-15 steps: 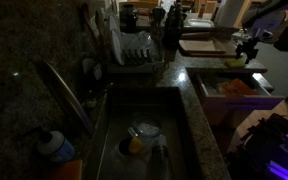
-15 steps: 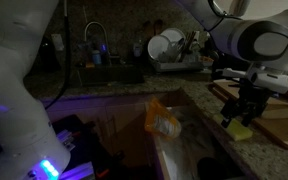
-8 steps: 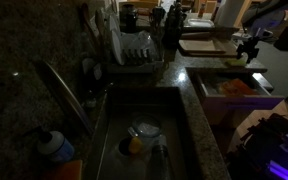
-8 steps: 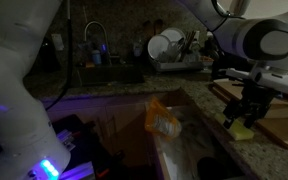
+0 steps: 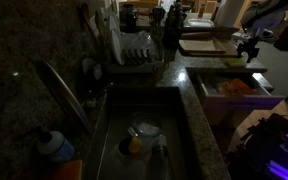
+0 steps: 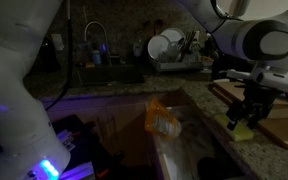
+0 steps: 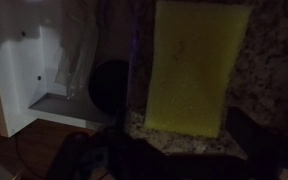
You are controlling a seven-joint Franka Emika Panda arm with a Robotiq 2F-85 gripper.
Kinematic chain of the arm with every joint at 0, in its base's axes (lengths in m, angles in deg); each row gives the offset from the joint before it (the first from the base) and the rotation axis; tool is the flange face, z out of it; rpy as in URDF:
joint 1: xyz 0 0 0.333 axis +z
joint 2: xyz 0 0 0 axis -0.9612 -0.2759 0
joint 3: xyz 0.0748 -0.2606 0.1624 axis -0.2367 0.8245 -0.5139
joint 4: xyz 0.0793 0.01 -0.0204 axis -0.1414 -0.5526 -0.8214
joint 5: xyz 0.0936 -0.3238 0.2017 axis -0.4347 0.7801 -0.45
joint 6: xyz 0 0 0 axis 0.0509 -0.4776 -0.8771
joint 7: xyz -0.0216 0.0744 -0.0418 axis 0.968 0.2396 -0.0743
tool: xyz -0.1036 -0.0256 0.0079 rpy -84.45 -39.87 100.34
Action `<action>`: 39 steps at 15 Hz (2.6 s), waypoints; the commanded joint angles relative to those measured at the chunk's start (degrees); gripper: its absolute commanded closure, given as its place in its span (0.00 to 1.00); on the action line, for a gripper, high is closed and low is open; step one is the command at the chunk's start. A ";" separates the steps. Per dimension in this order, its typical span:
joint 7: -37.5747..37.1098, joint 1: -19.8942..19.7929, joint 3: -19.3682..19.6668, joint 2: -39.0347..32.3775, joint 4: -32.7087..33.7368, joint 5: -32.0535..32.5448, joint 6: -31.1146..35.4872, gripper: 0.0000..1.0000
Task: Move the sponge to the front of the sink
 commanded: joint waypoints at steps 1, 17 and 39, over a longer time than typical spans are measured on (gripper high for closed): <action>-0.64 -0.53 -0.24 -2.42 2.04 0.39 -0.79 0.00; -0.37 -0.35 -0.84 -4.13 2.39 0.84 4.84 0.73; 9.68 15.65 -5.36 32.19 -23.88 29.10 -8.21 0.95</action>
